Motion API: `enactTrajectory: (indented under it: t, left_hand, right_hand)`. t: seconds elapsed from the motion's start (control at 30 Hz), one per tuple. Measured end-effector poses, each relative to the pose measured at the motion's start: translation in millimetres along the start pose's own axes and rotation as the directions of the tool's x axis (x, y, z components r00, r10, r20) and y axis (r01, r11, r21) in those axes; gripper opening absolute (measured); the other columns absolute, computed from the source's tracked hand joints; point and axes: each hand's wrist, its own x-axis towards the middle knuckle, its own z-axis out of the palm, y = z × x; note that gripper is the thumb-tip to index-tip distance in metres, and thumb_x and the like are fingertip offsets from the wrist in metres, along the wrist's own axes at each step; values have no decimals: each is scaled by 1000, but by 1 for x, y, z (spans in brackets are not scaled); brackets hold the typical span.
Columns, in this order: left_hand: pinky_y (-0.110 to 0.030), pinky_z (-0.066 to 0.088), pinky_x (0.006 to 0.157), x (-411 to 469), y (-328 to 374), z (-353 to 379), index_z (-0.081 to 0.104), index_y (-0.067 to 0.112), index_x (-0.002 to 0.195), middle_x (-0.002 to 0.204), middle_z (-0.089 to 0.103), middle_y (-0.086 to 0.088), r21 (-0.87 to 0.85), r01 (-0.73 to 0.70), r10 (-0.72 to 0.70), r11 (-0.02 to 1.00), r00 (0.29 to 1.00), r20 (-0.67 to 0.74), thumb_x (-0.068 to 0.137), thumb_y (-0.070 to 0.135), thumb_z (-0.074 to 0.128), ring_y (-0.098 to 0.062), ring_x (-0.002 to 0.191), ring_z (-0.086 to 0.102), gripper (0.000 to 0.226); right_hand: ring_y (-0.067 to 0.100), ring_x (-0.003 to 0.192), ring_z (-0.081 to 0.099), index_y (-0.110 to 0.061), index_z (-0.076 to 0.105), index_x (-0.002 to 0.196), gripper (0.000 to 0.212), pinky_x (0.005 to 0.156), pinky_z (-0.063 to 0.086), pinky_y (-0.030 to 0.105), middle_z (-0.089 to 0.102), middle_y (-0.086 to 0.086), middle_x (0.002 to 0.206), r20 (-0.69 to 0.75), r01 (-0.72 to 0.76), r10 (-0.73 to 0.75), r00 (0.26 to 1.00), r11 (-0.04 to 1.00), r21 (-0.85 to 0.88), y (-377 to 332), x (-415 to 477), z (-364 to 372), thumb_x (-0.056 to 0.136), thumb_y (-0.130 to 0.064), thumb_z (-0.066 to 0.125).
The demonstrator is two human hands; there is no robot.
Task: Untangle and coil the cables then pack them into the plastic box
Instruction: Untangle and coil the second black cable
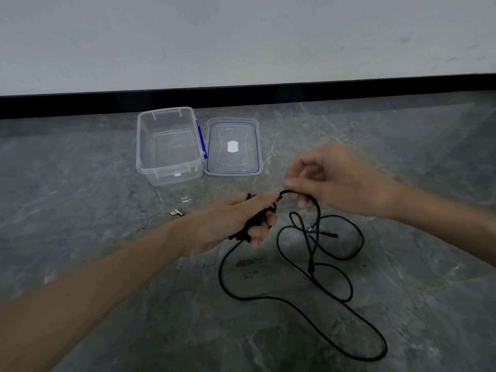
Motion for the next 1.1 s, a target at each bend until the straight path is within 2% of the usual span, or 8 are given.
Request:
enactTrajectory:
  t: [0.13, 0.2, 0.3, 0.47, 0.6, 0.77, 0.9, 1.1]
  left_hand:
    - [-17, 43, 62, 1, 1, 1, 50, 11, 77, 56, 42, 4, 80, -68, 75, 995, 993, -90, 101, 34, 42, -13, 56, 46, 35]
    - [-18, 42, 62, 2, 1, 2, 48, 13, 73, 56, 43, 5, 116, -94, 110, 989, 984, -141, 101, 31, 45, -12, 56, 46, 34]
    - [-16, 40, 60, 4, 1, 2, 50, 16, 64, 54, 47, 4, 156, -117, 150, 981, 964, -218, 100, 26, 49, -10, 53, 48, 37]
    - [-18, 42, 59, 8, 1, 7, 57, 11, 71, 50, 49, 4, 123, -128, 157, 984, 952, -264, 99, 20, 51, -11, 53, 49, 30]
    - [-12, 39, 54, 8, 2, 7, 56, 9, 76, 51, 49, 3, 131, -127, 160, 983, 946, -282, 101, 21, 47, -11, 54, 48, 29]
    - [-26, 43, 67, 11, -1, 8, 56, 15, 69, 52, 53, 3, 171, -93, 144, 981, 937, -319, 101, 27, 46, -12, 57, 50, 36]
    - [-14, 41, 58, 13, -6, 8, 61, 7, 71, 51, 55, 5, 229, -49, 133, 972, 920, -368, 101, 29, 47, -6, 50, 49, 39]
    - [-19, 48, 61, 18, -8, 6, 65, 10, 71, 62, 70, 2, 223, -46, 155, 974, 849, -505, 98, 35, 53, -5, 54, 58, 38]
  right_hand:
    - [15, 61, 64, -4, 66, 91, 3, 59, 54, 19, 70, 6, 64, 14, -244, 266, 964, 860, 449, -4, 1, -1, 87, -4, 65]
    - [19, 69, 61, -3, 68, 91, 18, 67, 54, 23, 69, 8, 68, 71, -315, 338, 938, 752, 579, -6, 1, -2, 75, -8, 73]
    - [15, 63, 59, -3, 70, 89, 32, 66, 54, 22, 69, 7, 68, 115, -377, 379, 918, 749, 544, -8, 0, 1, 60, -12, 80]
    - [8, 49, 54, 4, 69, 88, 7, 53, 49, 15, 64, 9, 64, 78, -394, 415, 906, 765, 510, -14, 0, 12, 81, 6, 69]
    - [12, 57, 57, 4, 68, 88, 8, 57, 53, 17, 62, 10, 67, 35, -363, 434, 900, 704, 610, -18, 2, 16, 87, 8, 61]
    - [10, 59, 64, -1, 68, 92, 14, 60, 56, 19, 67, 6, 66, -13, -304, 445, 896, 632, 713, -21, 2, 15, 90, 8, 56]
    - [10, 62, 66, 0, 67, 96, 16, 64, 58, 21, 69, 9, 73, -23, -282, 437, 899, 619, 733, -22, 1, 16, 91, 8, 55]
    - [13, 68, 67, -1, 54, 121, 32, 68, 59, 25, 69, 14, 85, 200, -389, 411, 890, 451, 803, -24, 1, 17, 90, 5, 58]
